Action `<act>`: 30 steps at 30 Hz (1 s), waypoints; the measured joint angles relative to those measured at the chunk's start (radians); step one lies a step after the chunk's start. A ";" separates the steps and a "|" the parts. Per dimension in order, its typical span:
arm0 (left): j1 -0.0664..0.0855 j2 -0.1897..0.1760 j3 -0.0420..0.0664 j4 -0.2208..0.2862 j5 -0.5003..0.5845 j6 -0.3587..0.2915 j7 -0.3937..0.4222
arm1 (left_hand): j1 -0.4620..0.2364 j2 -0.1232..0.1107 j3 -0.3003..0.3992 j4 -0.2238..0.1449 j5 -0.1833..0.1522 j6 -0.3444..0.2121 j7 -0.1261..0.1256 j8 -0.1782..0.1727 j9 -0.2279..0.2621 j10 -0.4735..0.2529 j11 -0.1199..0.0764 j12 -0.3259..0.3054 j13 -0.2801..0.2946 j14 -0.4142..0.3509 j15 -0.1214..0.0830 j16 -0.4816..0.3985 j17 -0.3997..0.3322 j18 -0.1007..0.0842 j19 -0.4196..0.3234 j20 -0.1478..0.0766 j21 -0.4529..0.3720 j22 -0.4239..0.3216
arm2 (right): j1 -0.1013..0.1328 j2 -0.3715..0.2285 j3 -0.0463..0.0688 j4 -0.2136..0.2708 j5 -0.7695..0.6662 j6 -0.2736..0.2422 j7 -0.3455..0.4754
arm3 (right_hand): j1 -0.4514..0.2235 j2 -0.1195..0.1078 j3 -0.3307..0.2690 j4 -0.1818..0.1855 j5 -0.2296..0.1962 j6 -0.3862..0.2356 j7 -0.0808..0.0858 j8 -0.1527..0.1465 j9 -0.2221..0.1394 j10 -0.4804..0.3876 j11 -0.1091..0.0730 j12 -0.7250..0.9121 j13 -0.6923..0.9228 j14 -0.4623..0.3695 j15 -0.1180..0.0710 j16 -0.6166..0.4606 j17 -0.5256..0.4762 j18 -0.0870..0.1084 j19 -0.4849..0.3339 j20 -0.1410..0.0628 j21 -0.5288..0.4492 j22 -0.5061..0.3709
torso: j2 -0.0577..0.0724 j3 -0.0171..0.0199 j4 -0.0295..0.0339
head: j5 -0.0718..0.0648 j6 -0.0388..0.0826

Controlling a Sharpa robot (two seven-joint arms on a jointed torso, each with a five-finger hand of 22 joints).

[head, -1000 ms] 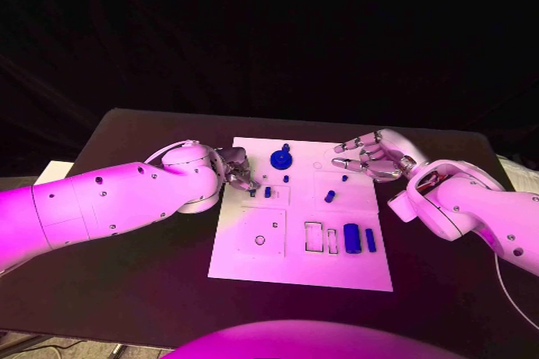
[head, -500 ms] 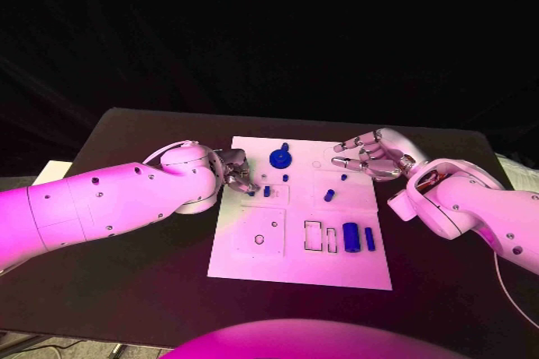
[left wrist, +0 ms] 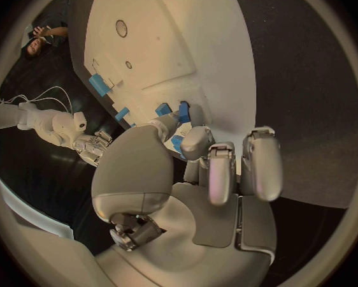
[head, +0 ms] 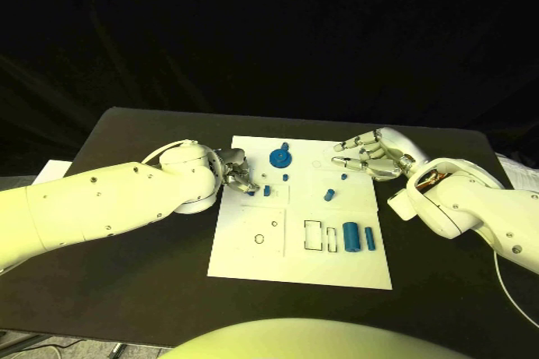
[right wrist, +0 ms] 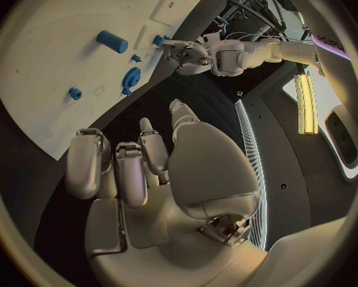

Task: Assemble the parts on the task board

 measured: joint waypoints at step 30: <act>0.001 0.012 0.002 -0.028 0.024 0.013 -0.029 | -0.126 -0.015 -0.083 0.110 0.003 0.032 -0.021 0.007 0.002 0.012 -0.013 0.000 0.003 0.000 0.000 0.000 0.000 0.000 0.000 0.000 0.004 0.000 | 0.000 -0.002 0.000 0.001 0.000 0.000 -0.002 | 0.000 0.000 0.000 0.000 0.000 0.000 0.000 0.000 0.001 0.000 0.000 0.000 0.000 0.000 0.000 -0.004 0.000 0.000 0.000 0.000 -0.004 -0.004 | 0.000 0.0008 -0.0012 | -0.001 0.026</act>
